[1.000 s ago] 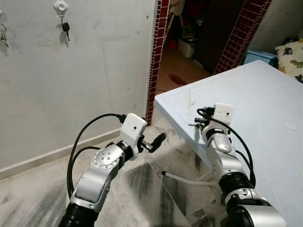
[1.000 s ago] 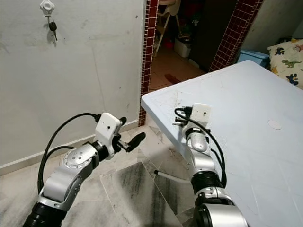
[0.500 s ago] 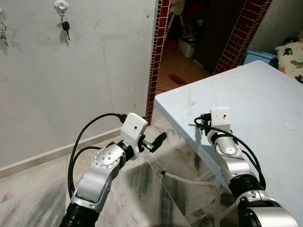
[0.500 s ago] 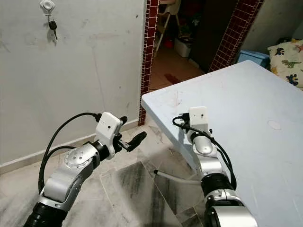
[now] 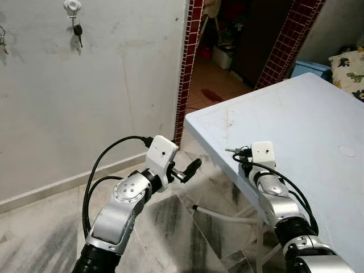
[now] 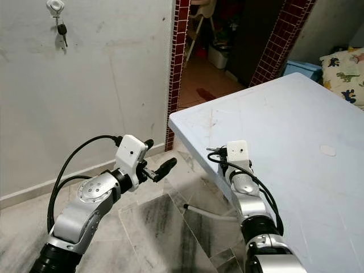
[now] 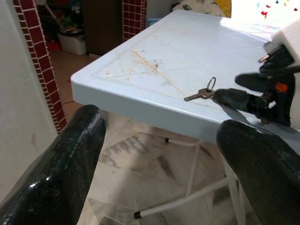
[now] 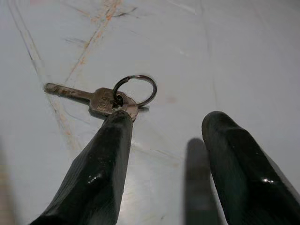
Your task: Hang keys on a hook
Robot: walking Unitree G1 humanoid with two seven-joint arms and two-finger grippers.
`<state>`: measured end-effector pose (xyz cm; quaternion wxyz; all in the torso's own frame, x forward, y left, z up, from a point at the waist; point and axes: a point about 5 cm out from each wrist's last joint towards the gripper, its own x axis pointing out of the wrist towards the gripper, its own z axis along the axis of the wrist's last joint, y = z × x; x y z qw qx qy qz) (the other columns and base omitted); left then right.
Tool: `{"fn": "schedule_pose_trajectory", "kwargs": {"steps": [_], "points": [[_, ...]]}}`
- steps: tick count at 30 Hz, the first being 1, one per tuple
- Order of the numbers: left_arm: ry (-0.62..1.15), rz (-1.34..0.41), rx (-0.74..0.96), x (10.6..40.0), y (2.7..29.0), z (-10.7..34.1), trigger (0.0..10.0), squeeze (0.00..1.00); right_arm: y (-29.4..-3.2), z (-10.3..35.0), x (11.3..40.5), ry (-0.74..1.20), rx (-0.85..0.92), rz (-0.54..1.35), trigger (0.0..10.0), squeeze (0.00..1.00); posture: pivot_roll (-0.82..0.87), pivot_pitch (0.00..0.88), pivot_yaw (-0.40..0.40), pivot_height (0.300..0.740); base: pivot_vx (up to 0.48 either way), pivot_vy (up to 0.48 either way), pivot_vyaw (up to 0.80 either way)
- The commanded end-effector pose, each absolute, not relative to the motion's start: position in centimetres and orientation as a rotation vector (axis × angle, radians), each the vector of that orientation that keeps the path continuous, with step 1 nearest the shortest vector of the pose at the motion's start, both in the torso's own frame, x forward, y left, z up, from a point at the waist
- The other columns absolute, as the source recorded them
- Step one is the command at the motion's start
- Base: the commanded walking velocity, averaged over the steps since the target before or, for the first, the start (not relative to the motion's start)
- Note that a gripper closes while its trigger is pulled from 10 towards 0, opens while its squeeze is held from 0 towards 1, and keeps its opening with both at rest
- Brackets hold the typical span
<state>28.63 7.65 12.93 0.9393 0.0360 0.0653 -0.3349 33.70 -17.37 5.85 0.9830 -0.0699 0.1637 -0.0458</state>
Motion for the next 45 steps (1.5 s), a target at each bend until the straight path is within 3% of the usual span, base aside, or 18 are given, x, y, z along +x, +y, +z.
{"fn": "schedule_pose_trajectory", "kwargs": {"steps": [1,9,29,40,45], "points": [[0.130,-0.692,0.080,28.6,7.3,13.0,10.0,0.00,-17.1,4.8,33.0,0.388,-0.106,-0.105,10.0,0.00,0.15,0.000,-0.120,0.740,0.000,0.000,0.00],[0.130,-0.695,0.081,28.6,7.2,13.0,10.0,0.00,-15.4,5.6,33.2,0.355,-0.048,-0.133,10.0,0.00,0.15,0.000,-0.118,0.740,0.000,0.000,0.00],[0.128,-0.690,0.082,28.7,7.5,13.1,10.0,0.00,-16.2,6.0,33.0,0.354,-0.090,-0.213,10.0,0.00,0.16,0.000,-0.111,0.740,0.000,0.000,0.00],[0.130,-0.684,0.081,28.7,7.5,13.1,10.0,0.00,-15.8,10.3,34.0,0.140,-0.168,-0.239,10.0,0.00,0.16,0.000,-0.116,0.740,0.000,0.000,0.00],[0.131,-0.682,0.079,28.6,7.5,13.1,10.0,0.00,-14.9,11.9,34.2,0.090,-0.113,-0.222,10.0,0.00,0.16,0.000,-0.118,0.740,0.000,0.000,0.00]]}}
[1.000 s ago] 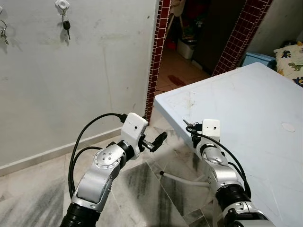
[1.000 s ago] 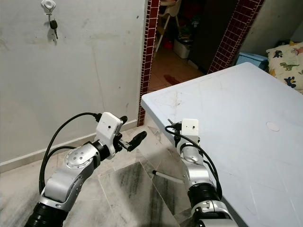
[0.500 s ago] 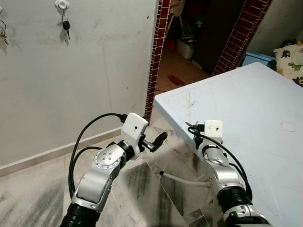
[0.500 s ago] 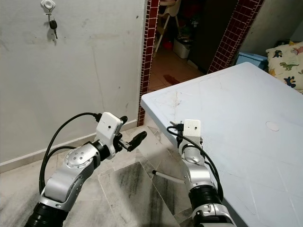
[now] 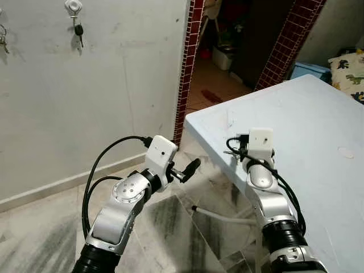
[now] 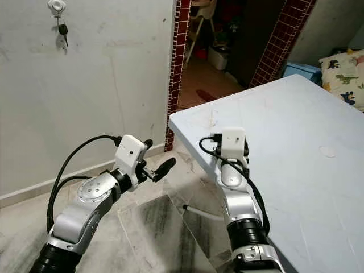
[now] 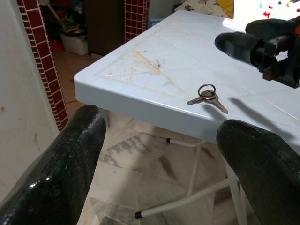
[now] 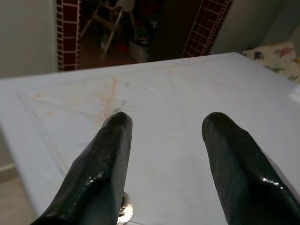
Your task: Hang keys on a hook
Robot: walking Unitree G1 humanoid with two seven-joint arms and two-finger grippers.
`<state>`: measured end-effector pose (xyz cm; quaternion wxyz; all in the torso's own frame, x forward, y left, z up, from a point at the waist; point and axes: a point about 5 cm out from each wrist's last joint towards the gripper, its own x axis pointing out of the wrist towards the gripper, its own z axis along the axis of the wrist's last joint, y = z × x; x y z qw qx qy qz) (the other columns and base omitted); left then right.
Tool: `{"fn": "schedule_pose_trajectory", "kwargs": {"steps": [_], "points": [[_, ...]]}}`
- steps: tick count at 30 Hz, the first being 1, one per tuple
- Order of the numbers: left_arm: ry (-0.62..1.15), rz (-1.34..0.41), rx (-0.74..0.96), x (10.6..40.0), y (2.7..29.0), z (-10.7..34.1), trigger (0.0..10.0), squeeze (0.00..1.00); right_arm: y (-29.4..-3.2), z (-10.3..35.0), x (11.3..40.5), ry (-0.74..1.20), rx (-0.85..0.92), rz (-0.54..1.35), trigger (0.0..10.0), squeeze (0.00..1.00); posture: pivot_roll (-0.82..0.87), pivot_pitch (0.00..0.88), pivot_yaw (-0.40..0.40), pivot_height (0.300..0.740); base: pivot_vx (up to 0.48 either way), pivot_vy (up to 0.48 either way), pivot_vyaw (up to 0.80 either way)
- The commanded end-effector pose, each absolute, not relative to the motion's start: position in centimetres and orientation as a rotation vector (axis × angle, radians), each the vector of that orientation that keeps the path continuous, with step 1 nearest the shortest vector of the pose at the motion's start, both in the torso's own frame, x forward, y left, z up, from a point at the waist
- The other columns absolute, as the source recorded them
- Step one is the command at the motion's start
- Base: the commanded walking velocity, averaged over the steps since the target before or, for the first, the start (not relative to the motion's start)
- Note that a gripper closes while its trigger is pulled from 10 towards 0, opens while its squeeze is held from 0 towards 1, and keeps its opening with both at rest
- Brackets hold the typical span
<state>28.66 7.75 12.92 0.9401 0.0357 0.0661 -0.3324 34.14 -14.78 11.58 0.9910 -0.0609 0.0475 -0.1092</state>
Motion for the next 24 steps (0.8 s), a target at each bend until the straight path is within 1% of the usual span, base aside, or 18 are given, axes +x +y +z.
{"fn": "schedule_pose_trajectory", "kwargs": {"steps": [1,4,7,17,23,24], "points": [[0.133,-0.682,0.079,28.6,7.5,13.1,10.0,0.00,-14.4,11.9,34.2,0.109,-0.075,-0.204,10.0,0.00,0.16,0.000,-0.118,0.740,0.000,0.000,0.00],[0.136,-0.683,0.077,28.6,7.4,13.0,10.0,0.00,-13.5,11.3,33.8,0.151,-0.047,-0.174,10.0,0.00,0.16,0.000,-0.120,0.740,0.000,0.000,0.00],[0.137,-0.684,0.078,28.6,7.4,13.0,10.0,0.00,-13.2,9.9,33.4,0.185,-0.058,-0.158,10.0,0.00,0.16,0.000,-0.121,0.740,0.000,0.000,0.00],[0.154,-0.678,0.095,28.2,8.4,12.8,10.0,0.00,-13.8,6.3,32.9,0.297,-0.098,-0.142,10.0,0.00,0.19,0.000,-0.121,0.740,0.000,0.000,0.00],[0.158,-0.681,0.097,28.0,8.4,12.8,10.0,0.00,-13.7,5.8,33.3,0.305,-0.080,-0.136,10.0,0.00,0.20,0.000,-0.118,0.740,0.000,0.000,0.00],[0.158,-0.681,0.097,28.0,8.4,12.8,10.0,0.00,-13.7,5.8,33.4,0.301,-0.075,-0.138,8.8,0.00,0.20,0.000,-0.118,0.740,0.000,0.000,0.00]]}}
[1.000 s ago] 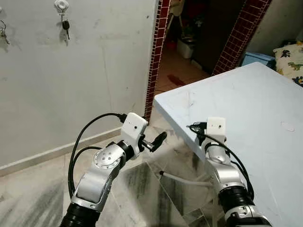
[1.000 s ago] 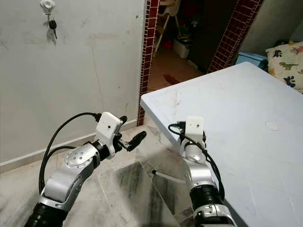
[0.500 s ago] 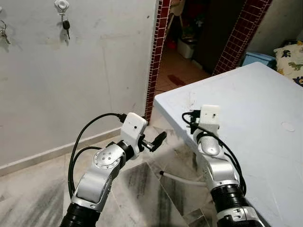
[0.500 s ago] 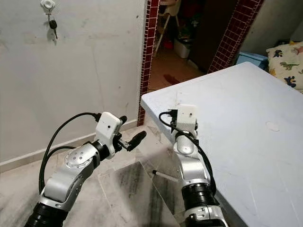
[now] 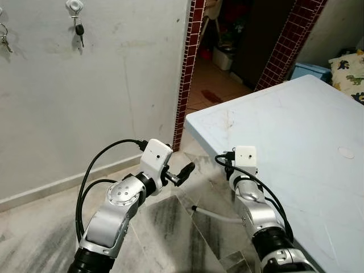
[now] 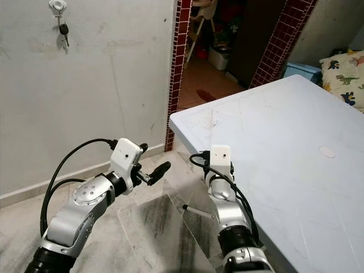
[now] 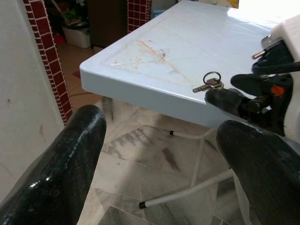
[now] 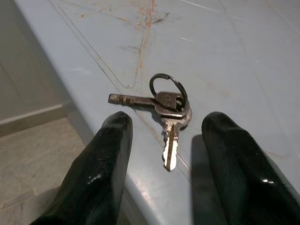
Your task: Hang keys on a hook
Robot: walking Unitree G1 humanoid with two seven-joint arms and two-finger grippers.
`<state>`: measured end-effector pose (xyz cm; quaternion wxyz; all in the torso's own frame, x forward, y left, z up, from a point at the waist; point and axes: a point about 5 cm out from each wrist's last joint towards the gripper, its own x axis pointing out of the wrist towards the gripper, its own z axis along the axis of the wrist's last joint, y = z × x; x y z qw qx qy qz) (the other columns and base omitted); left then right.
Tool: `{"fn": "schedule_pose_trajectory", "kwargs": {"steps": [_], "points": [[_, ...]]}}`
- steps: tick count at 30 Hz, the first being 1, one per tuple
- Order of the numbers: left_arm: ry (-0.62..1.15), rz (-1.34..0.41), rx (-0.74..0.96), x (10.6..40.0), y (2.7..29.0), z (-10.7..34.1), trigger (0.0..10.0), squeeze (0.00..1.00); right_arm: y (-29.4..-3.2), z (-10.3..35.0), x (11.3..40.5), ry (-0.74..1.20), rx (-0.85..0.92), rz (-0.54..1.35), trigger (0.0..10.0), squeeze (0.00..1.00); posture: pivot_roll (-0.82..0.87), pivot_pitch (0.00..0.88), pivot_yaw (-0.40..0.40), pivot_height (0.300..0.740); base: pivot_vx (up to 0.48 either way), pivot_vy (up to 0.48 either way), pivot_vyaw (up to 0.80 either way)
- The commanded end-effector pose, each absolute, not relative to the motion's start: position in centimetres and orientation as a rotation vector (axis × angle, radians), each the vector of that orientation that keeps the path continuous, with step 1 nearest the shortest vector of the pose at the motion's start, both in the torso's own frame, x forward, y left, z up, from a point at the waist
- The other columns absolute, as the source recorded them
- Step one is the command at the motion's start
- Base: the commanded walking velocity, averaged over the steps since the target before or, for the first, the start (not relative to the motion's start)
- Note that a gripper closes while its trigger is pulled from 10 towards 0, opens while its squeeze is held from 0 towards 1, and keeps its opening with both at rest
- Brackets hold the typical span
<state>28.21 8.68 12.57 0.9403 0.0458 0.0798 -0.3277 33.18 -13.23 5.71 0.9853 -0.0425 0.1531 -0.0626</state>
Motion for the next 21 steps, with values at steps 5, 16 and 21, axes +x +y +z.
{"fn": "schedule_pose_trajectory", "kwargs": {"steps": [5,16,21], "points": [[0.161,-0.685,0.098,27.9,8.4,12.8,10.0,0.00,-13.6,5.7,33.7,0.289,-0.064,-0.131,10.0,0.00,0.21,0.000,-0.116,0.740,0.000,0.000,0.00],[0.159,-0.683,0.097,27.5,8.7,13.1,10.0,0.00,-13.6,5.9,34.2,0.261,-0.004,-0.123,5.0,0.00,0.23,0.003,-0.106,0.740,0.000,0.000,0.00],[0.160,-0.693,0.087,26.9,8.6,13.1,10.0,0.00,-13.5,6.1,34.4,0.243,0.040,-0.099,0.0,0.00,0.23,0.013,-0.103,0.740,0.000,0.000,0.00]]}}
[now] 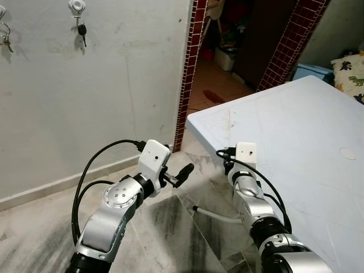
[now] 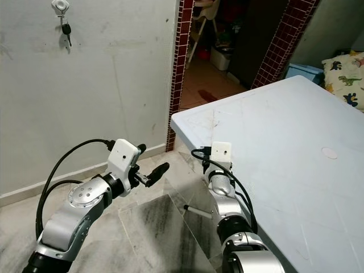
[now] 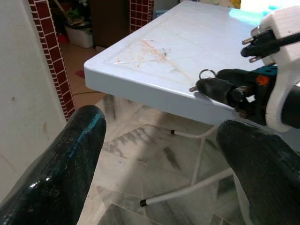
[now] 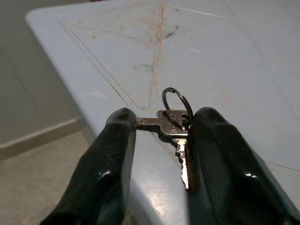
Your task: Hang keys on a hook
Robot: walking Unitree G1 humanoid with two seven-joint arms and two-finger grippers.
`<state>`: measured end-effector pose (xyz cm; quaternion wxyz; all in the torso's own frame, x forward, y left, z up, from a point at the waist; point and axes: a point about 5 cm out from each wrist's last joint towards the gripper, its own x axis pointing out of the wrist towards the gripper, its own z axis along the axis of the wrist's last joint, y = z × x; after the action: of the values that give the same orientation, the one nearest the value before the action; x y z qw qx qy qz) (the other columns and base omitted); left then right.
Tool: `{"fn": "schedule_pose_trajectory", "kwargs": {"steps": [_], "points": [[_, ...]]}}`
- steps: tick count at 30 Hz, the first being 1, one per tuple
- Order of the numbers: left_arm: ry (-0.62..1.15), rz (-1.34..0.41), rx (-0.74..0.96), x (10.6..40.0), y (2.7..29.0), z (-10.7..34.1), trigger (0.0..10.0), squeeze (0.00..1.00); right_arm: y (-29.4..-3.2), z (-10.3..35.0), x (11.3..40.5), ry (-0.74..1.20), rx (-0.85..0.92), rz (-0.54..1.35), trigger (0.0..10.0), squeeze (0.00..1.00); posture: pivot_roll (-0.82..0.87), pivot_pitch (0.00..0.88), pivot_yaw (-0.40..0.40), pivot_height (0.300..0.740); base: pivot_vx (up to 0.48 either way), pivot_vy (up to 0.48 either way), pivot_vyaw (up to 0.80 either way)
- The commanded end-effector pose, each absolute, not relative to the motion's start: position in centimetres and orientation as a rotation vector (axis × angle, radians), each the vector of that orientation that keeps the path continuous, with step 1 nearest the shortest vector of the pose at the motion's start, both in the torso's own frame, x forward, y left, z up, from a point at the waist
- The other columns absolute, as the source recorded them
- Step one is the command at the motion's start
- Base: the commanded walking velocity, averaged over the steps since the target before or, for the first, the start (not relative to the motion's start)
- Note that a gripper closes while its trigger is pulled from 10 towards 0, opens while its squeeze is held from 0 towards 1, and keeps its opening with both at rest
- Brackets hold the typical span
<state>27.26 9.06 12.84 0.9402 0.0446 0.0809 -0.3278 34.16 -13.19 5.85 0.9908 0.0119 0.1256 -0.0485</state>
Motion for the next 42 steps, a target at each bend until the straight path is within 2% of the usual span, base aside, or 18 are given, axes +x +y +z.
{"fn": "schedule_pose_trajectory", "kwargs": {"steps": [1,9,36,42], "points": [[0.164,-0.696,0.086,26.8,8.6,13.0,10.0,0.00,-13.5,6.1,34.4,0.243,0.038,-0.098,0.0,0.00,0.23,0.014,-0.102,0.740,0.000,0.000,0.00],[0.185,-0.708,0.077,25.8,8.3,12.8,10.0,0.00,-13.7,5.7,34.2,0.251,0.037,-0.105,0.0,0.00,0.24,0.034,-0.103,0.740,0.000,0.000,0.00],[0.199,-0.682,0.075,25.5,8.5,12.8,10.0,0.00,-14.5,4.9,33.7,0.278,0.001,-0.147,0.0,0.00,0.24,0.050,-0.118,0.740,0.000,0.000,0.00],[0.193,-0.670,0.074,25.7,8.5,12.8,10.0,0.00,-15.1,6.9,34.7,0.172,0.049,-0.163,0.0,0.00,0.23,0.040,-0.126,0.740,0.000,0.000,0.00]]}}
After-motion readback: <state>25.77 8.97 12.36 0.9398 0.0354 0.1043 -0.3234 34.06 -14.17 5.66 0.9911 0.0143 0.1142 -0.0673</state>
